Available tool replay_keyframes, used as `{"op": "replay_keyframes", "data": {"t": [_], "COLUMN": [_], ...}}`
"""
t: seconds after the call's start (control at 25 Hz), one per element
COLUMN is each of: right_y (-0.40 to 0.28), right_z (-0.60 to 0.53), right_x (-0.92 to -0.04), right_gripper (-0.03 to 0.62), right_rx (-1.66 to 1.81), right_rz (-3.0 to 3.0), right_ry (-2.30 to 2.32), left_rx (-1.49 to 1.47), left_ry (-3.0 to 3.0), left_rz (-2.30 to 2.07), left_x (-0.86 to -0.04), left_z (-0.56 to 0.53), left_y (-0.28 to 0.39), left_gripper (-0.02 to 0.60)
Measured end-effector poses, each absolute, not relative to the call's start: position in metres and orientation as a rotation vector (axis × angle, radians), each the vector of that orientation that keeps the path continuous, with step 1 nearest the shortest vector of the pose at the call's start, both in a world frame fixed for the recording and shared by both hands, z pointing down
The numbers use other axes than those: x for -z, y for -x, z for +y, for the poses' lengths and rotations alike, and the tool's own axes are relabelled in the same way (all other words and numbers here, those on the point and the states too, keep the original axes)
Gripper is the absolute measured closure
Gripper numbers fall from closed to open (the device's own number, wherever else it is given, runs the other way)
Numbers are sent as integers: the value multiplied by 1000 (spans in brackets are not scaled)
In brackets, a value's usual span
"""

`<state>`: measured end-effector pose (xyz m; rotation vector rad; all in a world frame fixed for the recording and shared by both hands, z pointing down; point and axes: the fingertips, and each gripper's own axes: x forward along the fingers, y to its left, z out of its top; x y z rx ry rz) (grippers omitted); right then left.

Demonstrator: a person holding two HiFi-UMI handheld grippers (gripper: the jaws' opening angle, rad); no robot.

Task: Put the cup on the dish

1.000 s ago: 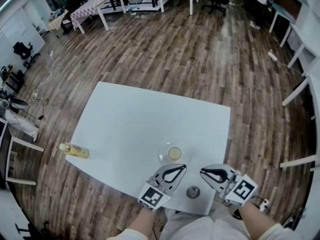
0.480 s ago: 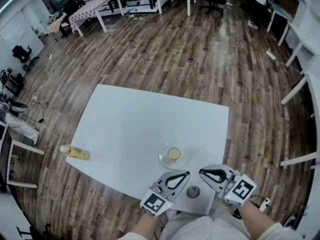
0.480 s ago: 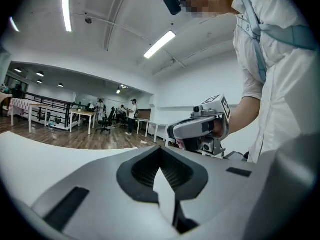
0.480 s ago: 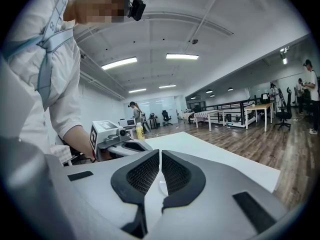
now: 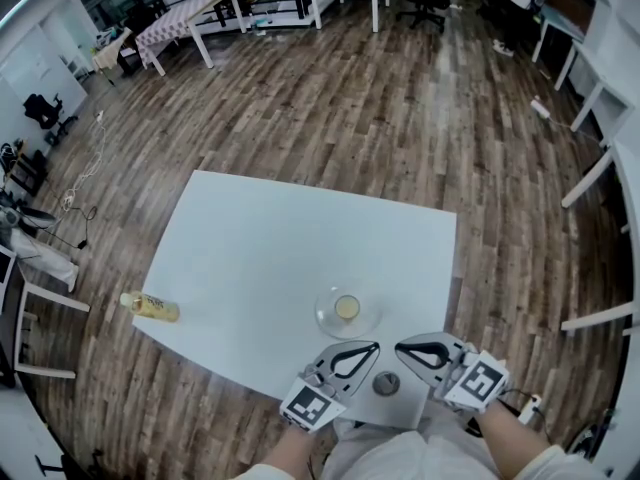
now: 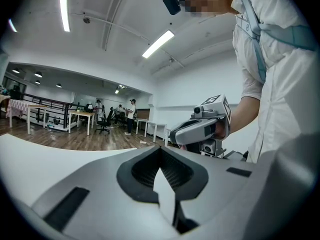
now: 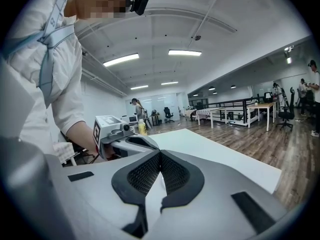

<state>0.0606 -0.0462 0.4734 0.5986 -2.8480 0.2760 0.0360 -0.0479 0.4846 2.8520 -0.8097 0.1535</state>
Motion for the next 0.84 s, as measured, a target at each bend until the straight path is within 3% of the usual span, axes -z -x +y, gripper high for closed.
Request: {"op": "replay_keyframes", "data": {"t": [0.84], "right_y": [-64], "right_z": [-41], "right_x": [-475], "right_gripper": [565], "right_rx": [-260], "right_rz": [-2817], "right_ry": [-582], "left_rx": [-144], "left_ry": [-2847], "left_rz": [-801], "left_x": [-482], "left_z": [-46], "left_y": [-40], "left_gripper": [581]}}
